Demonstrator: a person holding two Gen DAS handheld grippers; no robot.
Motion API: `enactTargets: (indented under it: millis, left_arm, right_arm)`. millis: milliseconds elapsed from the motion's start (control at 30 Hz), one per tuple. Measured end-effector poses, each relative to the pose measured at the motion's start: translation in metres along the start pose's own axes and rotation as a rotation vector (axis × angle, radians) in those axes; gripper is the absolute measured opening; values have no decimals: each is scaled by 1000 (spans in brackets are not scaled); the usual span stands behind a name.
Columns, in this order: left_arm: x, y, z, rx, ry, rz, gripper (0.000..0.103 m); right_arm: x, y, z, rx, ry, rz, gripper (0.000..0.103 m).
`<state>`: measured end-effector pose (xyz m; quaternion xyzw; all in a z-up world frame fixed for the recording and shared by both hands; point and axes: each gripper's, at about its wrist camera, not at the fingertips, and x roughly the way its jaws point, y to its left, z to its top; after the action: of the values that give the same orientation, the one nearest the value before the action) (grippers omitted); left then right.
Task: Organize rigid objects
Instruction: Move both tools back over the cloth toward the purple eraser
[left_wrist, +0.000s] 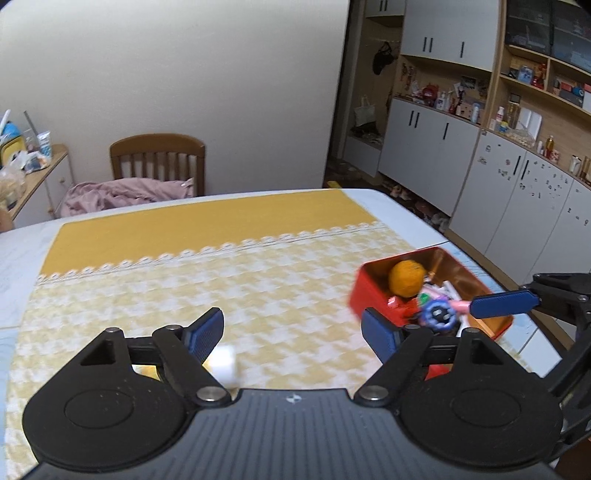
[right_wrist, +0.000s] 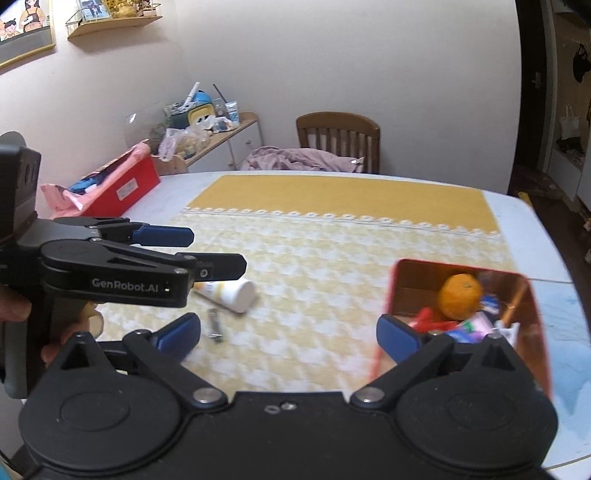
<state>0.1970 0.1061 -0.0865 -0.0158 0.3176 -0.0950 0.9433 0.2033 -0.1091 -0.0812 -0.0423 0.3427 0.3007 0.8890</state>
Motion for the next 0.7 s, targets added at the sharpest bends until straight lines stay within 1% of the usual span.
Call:
enactTargets:
  millis: [133, 233, 300, 367, 433, 600, 700]
  left_arm:
    - [-11, 32, -10, -5, -28, 25, 82]
    - [-15, 53, -18, 7, -20, 44, 84]
    - [-17, 71, -24, -11, -19, 39, 84]
    - [-19, 88, -30, -30, -12, 31, 85]
    - [-18, 101, -36, -35, -3, 44, 85]
    - [-13, 130, -50, -30, 26, 76, 85]
    - [-5, 142, -58, -23, 58, 87, 85]
  right_arm:
    - [14, 25, -1, 7, 6, 21, 102]
    - [26, 41, -3, 19, 14, 32, 102]
    - [34, 51, -5, 31, 25, 43, 103]
    - [41, 60, -7, 37, 34, 68, 103]
    - [49, 72, -9, 27, 41, 81, 103]
    - [69, 96, -13, 2, 74, 94, 103]
    - [83, 107, -16, -14, 102, 99, 103]
